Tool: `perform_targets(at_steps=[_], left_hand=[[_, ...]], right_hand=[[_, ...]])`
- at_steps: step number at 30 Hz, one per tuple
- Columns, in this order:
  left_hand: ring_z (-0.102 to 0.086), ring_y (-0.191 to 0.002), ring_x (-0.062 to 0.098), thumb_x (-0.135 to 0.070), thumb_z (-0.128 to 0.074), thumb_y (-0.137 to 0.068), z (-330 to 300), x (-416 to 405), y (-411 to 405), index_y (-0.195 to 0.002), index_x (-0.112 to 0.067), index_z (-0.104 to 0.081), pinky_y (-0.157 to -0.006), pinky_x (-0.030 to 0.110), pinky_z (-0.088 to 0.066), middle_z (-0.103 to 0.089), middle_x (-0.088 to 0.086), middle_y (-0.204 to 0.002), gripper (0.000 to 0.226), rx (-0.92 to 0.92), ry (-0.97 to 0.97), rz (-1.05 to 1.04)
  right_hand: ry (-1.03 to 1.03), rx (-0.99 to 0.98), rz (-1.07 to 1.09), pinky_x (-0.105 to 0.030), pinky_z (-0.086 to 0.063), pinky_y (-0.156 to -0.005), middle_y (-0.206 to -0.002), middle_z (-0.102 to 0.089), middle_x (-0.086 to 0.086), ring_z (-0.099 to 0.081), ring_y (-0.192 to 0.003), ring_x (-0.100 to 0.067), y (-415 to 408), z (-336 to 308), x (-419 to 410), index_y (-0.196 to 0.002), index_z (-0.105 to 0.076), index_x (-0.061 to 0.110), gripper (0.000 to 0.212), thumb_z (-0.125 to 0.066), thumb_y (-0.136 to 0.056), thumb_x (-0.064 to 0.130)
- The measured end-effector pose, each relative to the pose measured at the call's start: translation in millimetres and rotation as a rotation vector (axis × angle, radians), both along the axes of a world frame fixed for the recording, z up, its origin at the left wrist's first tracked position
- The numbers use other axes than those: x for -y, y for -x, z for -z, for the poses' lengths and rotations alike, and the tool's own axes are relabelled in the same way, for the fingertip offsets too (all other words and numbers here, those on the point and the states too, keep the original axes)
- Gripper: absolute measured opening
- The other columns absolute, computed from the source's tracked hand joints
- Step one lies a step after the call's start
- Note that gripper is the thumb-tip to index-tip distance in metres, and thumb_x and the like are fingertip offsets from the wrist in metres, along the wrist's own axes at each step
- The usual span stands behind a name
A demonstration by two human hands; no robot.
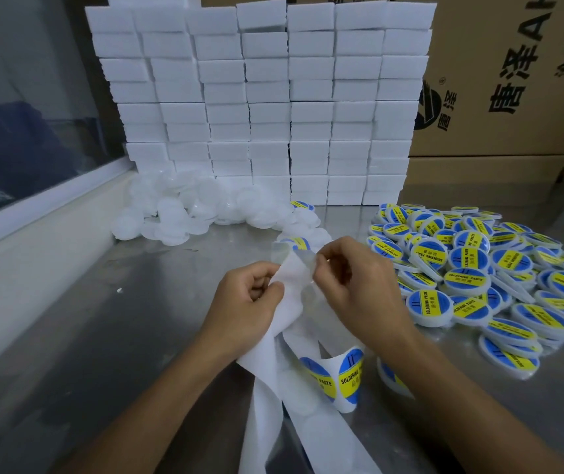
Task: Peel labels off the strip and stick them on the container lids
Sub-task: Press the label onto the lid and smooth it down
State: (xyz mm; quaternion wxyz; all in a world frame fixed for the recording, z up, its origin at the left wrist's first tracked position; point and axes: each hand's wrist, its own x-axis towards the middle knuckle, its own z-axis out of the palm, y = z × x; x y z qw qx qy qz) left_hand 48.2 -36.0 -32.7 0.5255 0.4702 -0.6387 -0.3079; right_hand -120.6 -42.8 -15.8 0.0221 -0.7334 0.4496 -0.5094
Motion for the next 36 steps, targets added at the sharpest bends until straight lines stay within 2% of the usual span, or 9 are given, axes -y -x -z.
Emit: perform_targets(at_steps=[3,7,11,18,21,23,27,32,36], left_hand=[[-0.069,-0.074,0.020,0.005,-0.055,-0.089,3,2,-4,-0.080,-0.034,-0.073,-0.071,0.037,-0.053,-0.076,0.002,-0.080,0.044,0.006,-0.017,-0.010],[-0.057,-0.060,0.025,-0.004,-0.062,-0.088,12,11,-9,-0.087,-0.027,-0.065,-0.063,0.035,-0.047,-0.065,0.018,-0.069,0.023,0.032,0.021,-0.110],[-0.052,-0.049,0.002,-0.018,-0.074,-0.079,22,23,-20,-0.089,-0.034,-0.047,-0.059,0.023,-0.042,-0.062,-0.012,-0.059,0.034,0.080,0.055,-0.322],[-0.051,-0.057,0.003,-0.063,-0.064,-0.074,27,51,-50,-0.074,-0.028,-0.050,-0.060,0.027,-0.044,-0.055,-0.008,-0.065,0.037,0.059,0.059,-0.518],[-0.058,-0.071,0.022,-0.057,-0.050,-0.080,24,74,-72,-0.072,-0.024,-0.050,-0.066,0.033,-0.042,-0.057,-0.005,-0.070,0.034,0.073,-0.002,-0.604],[-0.060,-0.087,0.029,-0.036,-0.056,-0.086,25,92,-91,-0.088,-0.020,-0.057,-0.071,0.034,-0.042,-0.061,0.004,-0.090,0.016,0.300,-0.080,-0.662],[-0.042,-0.126,0.037,-0.027,-0.057,-0.089,26,120,-123,-0.138,-0.018,-0.045,-0.101,0.048,-0.041,-0.038,0.013,-0.141,0.051,0.728,-0.270,-0.711],[-0.013,-0.143,0.036,-0.040,-0.052,-0.093,21,143,-141,-0.152,-0.029,-0.019,-0.115,0.053,-0.019,-0.007,0.011,-0.159,0.069,0.774,-0.440,-0.703],[-0.021,-0.140,0.038,-0.044,-0.053,-0.093,18,156,-147,-0.150,-0.026,-0.029,-0.113,0.051,-0.024,-0.024,0.014,-0.156,0.065,0.764,-0.436,-0.725]], right_hand=[[-0.183,0.284,0.006,-0.028,-0.050,-0.056,-0.062,-0.062,0.004,-0.057,-0.056,-0.008,6,-1,4,-0.081,-0.065,0.010,0.006,-0.063,-0.087,0.011],[-0.442,0.747,-0.105,-0.021,-0.054,-0.054,-0.058,-0.066,0.002,-0.064,-0.054,-0.009,13,-5,9,-0.082,-0.067,0.002,0.012,-0.058,-0.089,0.003],[-0.476,0.936,-0.182,-0.021,-0.057,-0.063,-0.071,-0.072,-0.005,-0.072,-0.071,-0.018,16,-11,8,-0.080,-0.070,0.005,0.015,-0.059,-0.090,0.003],[-0.354,0.831,-0.197,-0.023,-0.058,-0.070,-0.075,-0.075,-0.004,-0.073,-0.077,-0.019,13,-18,1,-0.081,-0.076,0.017,0.013,-0.070,-0.083,0.005],[-0.299,0.785,-0.160,-0.023,-0.058,-0.071,-0.075,-0.075,-0.001,-0.072,-0.076,-0.017,13,-19,0,-0.082,-0.077,0.018,0.010,-0.074,-0.081,0.008],[-0.258,0.761,-0.155,-0.020,-0.056,-0.070,-0.075,-0.074,-0.002,-0.072,-0.074,-0.015,13,-19,0,-0.088,-0.075,0.013,0.010,-0.075,-0.081,0.006],[-0.236,0.716,-0.143,-0.014,-0.053,-0.069,-0.075,-0.073,0.006,-0.070,-0.072,-0.006,12,-13,5,-0.112,-0.065,0.014,0.036,-0.077,-0.080,0.003],[-0.172,0.684,-0.101,-0.013,-0.053,-0.068,-0.076,-0.074,0.010,-0.071,-0.074,-0.005,16,-7,12,-0.089,-0.070,0.028,0.025,-0.078,-0.079,0.007],[-0.153,0.666,-0.090,-0.013,-0.053,-0.067,-0.078,-0.073,0.014,-0.071,-0.075,-0.005,18,-5,14,-0.084,-0.069,0.028,0.019,-0.078,-0.080,0.012]])
